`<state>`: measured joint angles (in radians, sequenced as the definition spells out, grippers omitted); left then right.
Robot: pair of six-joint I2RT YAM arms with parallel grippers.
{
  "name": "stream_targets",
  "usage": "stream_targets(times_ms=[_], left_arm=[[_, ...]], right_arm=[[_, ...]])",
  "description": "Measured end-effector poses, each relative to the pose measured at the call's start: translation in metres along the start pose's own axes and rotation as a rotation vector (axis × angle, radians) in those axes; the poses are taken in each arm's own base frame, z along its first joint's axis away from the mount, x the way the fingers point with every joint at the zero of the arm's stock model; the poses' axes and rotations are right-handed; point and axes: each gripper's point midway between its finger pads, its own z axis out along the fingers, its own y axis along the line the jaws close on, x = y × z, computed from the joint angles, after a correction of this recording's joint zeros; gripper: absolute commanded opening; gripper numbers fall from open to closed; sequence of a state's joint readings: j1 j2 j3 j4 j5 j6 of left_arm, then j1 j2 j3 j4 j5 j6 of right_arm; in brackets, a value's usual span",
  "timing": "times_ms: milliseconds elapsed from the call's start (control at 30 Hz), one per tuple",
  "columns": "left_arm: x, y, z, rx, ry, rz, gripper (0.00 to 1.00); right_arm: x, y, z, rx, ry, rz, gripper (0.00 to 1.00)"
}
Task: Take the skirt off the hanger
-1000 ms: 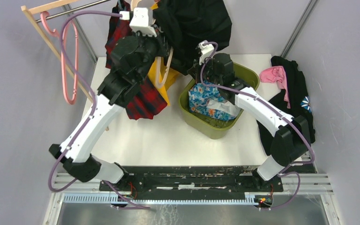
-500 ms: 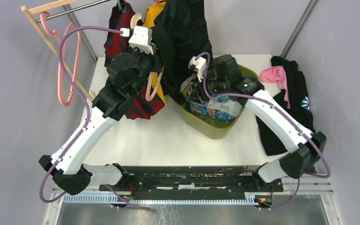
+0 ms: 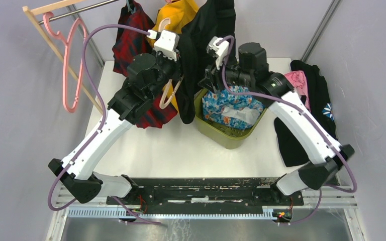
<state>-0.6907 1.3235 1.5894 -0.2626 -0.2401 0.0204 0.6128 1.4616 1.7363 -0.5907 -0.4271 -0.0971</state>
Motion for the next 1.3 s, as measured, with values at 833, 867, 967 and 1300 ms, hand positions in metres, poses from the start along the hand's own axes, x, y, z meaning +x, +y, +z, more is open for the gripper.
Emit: stream_targets(times_ms=[833,867,967,1300], left_arm=[[0.008,-0.005,-0.003,0.039,0.014,0.034,0.03],[0.009,-0.005,-0.003,0.040,0.016,0.036,0.03],[0.013,-0.005,-0.002,0.040,0.025,0.042,0.03],[0.019,-0.005,-0.001,0.040,0.035,0.047,0.03]], right_arm=[[-0.083,-0.029,0.027,0.100,-0.222,-0.121,0.69],[-0.084,-0.028,0.027,0.092,-0.226,-0.116,0.70],[-0.088,-0.021,0.027,0.056,-0.246,-0.107,0.70],[-0.095,-0.008,0.027,-0.011,-0.286,-0.060,0.72]])
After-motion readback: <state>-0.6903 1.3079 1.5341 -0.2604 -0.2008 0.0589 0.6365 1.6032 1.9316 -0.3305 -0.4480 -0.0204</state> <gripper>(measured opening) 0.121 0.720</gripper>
